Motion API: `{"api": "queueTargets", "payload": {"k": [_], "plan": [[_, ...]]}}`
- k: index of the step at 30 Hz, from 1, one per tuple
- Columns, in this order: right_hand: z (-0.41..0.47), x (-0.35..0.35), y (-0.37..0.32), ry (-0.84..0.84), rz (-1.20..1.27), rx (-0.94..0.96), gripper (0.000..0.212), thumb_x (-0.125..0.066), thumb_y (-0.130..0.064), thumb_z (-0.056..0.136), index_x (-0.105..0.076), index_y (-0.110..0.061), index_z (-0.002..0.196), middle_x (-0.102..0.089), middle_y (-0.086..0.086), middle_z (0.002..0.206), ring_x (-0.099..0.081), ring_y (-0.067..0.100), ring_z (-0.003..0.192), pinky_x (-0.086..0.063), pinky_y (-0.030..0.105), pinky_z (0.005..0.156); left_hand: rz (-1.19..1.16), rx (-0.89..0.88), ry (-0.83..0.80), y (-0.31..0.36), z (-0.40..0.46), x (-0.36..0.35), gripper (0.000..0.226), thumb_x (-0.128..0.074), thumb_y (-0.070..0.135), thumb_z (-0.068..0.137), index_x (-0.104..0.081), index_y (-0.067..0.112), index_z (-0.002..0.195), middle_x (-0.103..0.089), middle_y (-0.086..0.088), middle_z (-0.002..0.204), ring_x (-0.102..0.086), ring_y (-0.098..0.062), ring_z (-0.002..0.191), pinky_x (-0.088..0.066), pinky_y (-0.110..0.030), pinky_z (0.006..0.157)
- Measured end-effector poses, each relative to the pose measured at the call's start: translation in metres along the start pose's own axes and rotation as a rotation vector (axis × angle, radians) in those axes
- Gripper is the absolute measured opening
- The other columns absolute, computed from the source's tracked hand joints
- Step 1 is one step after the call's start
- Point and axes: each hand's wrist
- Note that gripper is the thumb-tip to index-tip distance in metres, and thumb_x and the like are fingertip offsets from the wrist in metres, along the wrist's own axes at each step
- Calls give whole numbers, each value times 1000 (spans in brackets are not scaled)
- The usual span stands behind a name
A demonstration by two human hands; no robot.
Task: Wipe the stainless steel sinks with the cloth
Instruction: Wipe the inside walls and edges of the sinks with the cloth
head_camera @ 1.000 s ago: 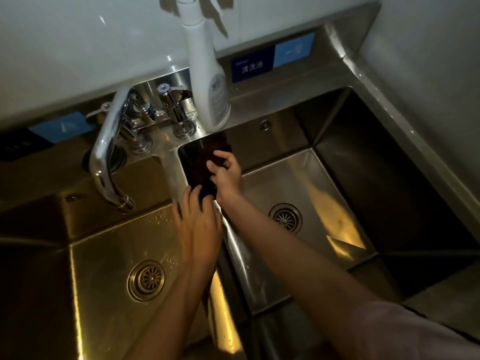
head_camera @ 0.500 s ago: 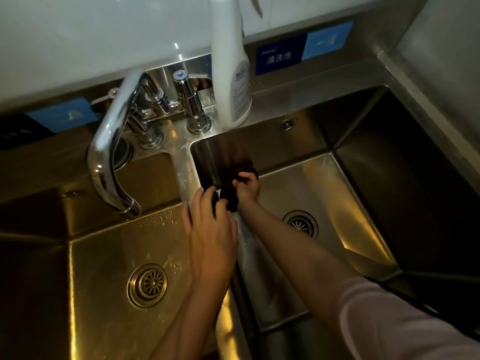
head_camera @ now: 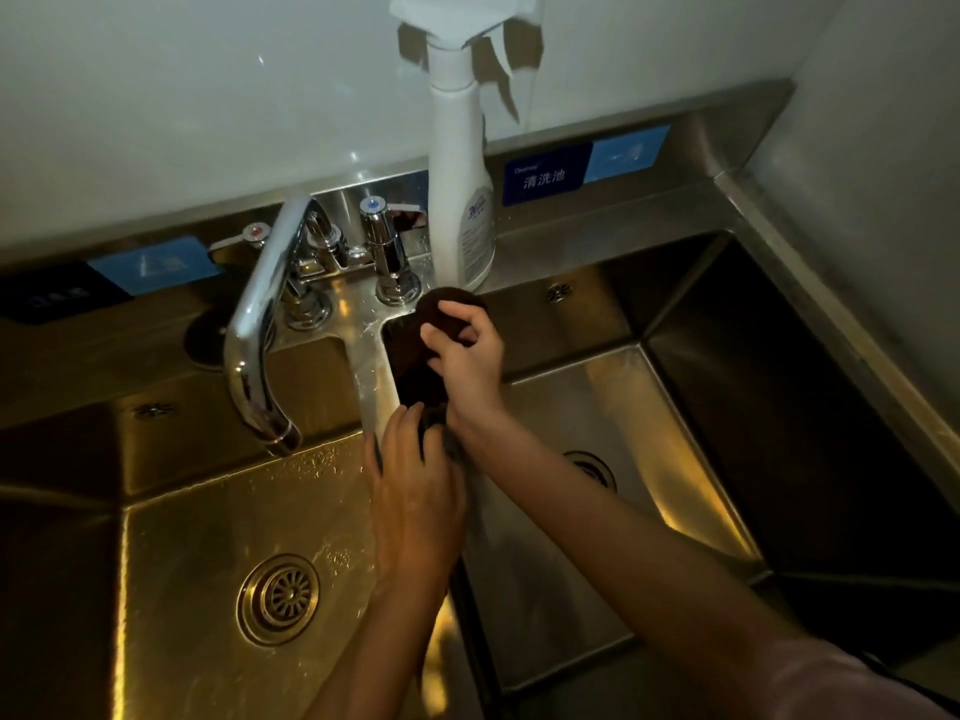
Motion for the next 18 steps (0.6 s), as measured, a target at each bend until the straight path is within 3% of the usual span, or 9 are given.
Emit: {"api": "queueTargets", "payload": {"k": [5, 9, 15, 18], "plan": [[-7, 2, -6, -45, -73, 59, 29, -68, -8, 83, -64, -35, 93, -49, 7, 123, -55, 24, 113, -51, 45, 98, -22, 6, 38, -1, 0, -4, 33, -66, 6, 77, -62, 2, 109, -56, -21, 126, -49, -36, 126, -33, -56, 107], [0, 8, 22, -12, -229, 177, 25, -70, -10, 82, -64, -28, 99, -47, 3, 116, -51, 16, 104, -47, 27, 93, -31, 11, 61, -1, 0, -6, 37, -64, 4, 74, -61, 1, 111, -56, -21, 126, -48, -36, 126, -30, -54, 108], [37, 24, 82, 125, -242, -46, 26, -66, 2, 82, -63, -7, 106, -50, 16, 125, -55, 23, 107, -50, 32, 96, -51, 38, 41, 0, -1, -4, 37, -68, 2, 74, -63, 2, 110, -56, -20, 126, -48, -35, 127, -27, -51, 110], [60, 39, 108, 152, -232, -146, 30, -62, 12, 81, -60, 5, 109, -58, 21, 114, -58, 25, 97, -52, 26, 79, -30, 33, 27, 1, -1, -1, 33, -66, 5, 78, -62, 3, 111, -56, -18, 127, -47, -34, 129, -27, -51, 110]]}}
Point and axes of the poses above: each hand's wrist, its own z-axis towards the middle knuckle, its own x-axis out of the back of the hand, y = z × x
